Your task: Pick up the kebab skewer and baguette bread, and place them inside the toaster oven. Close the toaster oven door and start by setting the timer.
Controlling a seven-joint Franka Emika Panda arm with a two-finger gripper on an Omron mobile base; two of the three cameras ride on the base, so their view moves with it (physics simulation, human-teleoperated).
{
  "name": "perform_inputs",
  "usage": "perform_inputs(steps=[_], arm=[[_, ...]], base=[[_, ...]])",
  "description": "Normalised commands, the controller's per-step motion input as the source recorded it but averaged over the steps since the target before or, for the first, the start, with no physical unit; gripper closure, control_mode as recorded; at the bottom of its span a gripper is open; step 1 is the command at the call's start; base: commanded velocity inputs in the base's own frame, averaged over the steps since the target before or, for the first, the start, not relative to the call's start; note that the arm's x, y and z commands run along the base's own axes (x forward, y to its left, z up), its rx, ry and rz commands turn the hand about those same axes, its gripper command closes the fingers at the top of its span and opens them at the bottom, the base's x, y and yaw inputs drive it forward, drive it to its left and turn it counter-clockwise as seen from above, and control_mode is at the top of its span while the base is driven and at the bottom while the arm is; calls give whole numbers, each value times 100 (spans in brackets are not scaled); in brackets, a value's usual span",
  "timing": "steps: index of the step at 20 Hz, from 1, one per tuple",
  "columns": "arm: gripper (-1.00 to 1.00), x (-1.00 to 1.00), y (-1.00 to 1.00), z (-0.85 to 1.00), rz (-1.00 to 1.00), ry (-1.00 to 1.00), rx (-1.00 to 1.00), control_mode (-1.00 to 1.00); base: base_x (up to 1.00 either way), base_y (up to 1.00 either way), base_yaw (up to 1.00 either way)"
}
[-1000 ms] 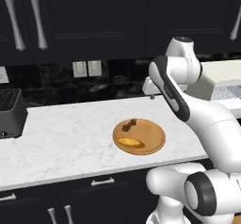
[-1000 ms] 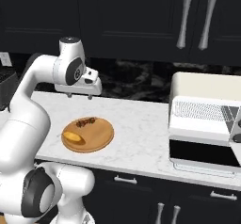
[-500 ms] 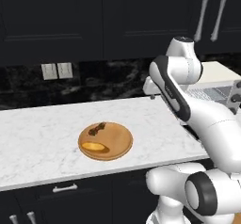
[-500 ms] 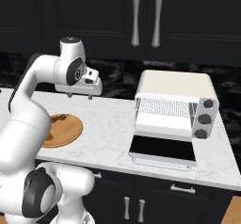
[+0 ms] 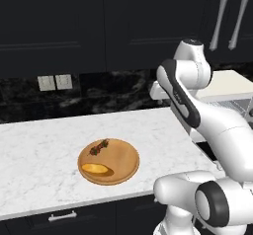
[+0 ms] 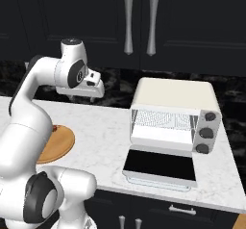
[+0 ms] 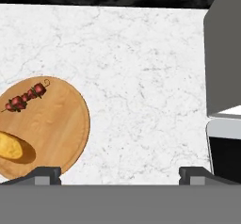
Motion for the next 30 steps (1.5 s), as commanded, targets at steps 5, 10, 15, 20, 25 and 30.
perform_inputs(steps=[5, 10, 15, 20, 25, 30], arm=[[-100, 0, 0, 0, 0, 0, 0, 100], [-100, 0, 0, 0, 0, 0, 0, 100], [-100, 0, 0, 0, 0, 0, 0, 100], [-100, 0, 0, 0, 0, 0, 0, 100], [-100, 0, 0, 0, 0, 0, 0, 100], [-100, -4, -25, -9, 0, 0, 0, -100]], base=[[28, -10, 0], [0, 0, 0], [0, 0, -9], [0, 0, -2], [0, 0, -1], [0, 0, 0]])
